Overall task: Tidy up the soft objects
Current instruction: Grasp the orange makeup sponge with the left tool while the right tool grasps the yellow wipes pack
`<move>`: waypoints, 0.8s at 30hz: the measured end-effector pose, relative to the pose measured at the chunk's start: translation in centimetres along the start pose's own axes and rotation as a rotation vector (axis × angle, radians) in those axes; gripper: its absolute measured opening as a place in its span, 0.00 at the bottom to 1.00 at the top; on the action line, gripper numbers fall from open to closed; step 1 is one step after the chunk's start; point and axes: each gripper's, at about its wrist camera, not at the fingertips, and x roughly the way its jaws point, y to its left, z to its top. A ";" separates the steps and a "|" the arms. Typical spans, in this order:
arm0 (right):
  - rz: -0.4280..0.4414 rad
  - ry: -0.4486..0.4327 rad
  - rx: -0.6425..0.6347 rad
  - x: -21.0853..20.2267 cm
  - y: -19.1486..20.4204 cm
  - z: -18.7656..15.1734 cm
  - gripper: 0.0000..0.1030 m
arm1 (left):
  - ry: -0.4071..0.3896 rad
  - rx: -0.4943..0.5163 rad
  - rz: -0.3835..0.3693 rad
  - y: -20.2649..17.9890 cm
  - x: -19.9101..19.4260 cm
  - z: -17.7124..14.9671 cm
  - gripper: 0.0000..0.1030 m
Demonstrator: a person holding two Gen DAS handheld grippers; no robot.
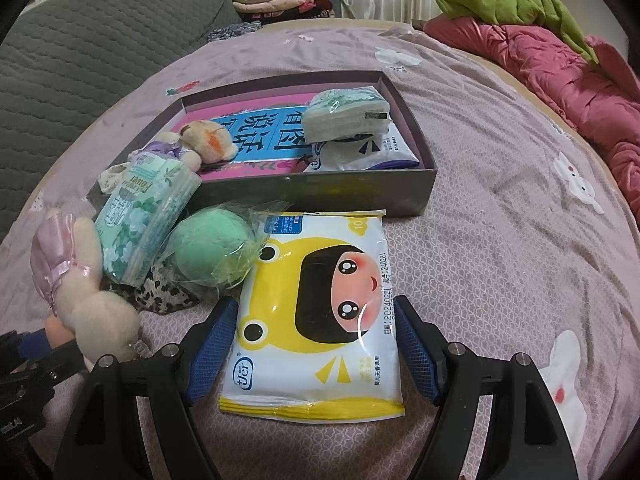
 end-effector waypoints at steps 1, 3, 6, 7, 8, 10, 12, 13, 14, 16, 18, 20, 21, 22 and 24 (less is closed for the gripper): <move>0.000 -0.001 0.000 0.0 0.0 0.1 0.76 | 0.002 -0.001 0.001 0.0 0.1 0.0 0.42; 0.000 0.000 -0.002 0.1 0.0 0.1 0.76 | 0.006 0.005 0.007 0.0 0.3 -0.1 0.41; -0.004 0.000 -0.013 0.1 0.0 0.1 0.76 | -0.001 0.023 0.011 -0.2 0.3 -0.2 0.40; -0.004 -0.002 -0.017 0.1 0.1 0.0 0.75 | 0.000 0.024 0.011 -0.1 0.3 -0.2 0.39; -0.001 -0.004 -0.020 0.1 0.1 0.0 0.74 | 0.000 0.022 0.009 -0.1 0.3 -0.2 0.39; -0.002 -0.006 -0.020 0.1 -0.1 0.0 0.69 | 0.001 0.021 0.005 0.0 0.3 -0.2 0.39; 0.001 -0.008 -0.019 -0.1 -0.2 -0.1 0.66 | -0.001 0.018 0.002 0.0 0.2 -0.3 0.39; 0.008 -0.009 -0.019 -0.2 -0.3 -0.1 0.64 | -0.001 0.016 0.002 0.0 0.1 -0.3 0.38; 0.013 -0.009 -0.019 -0.3 -0.4 -0.1 0.64 | -0.002 0.018 0.001 0.0 0.1 -0.3 0.38; 0.023 -0.014 -0.019 -0.6 -0.7 -0.3 0.59 | -0.006 0.021 0.000 0.0 -0.1 -0.4 0.38; 0.031 -0.017 -0.016 -0.9 -0.9 -0.4 0.57 | -0.008 0.017 -0.006 0.1 -0.3 -0.4 0.38; 0.043 -0.021 -0.005 -1.3 -1.2 -0.6 0.56 | -0.010 0.013 -0.013 0.2 -0.5 -0.5 0.38; 0.046 -0.024 0.000 -1.5 -1.4 -0.7 0.56 | -0.012 0.011 -0.017 0.2 -0.6 -0.5 0.38; 0.046 -0.029 0.007 -1.8 -1.5 -0.8 0.56 | -0.013 0.010 -0.022 0.3 -0.8 -0.5 0.38; 0.048 -0.039 0.016 -2.4 -1.9 -1.1 0.56 | -0.019 0.010 -0.034 0.2 -1.0 -0.6 0.38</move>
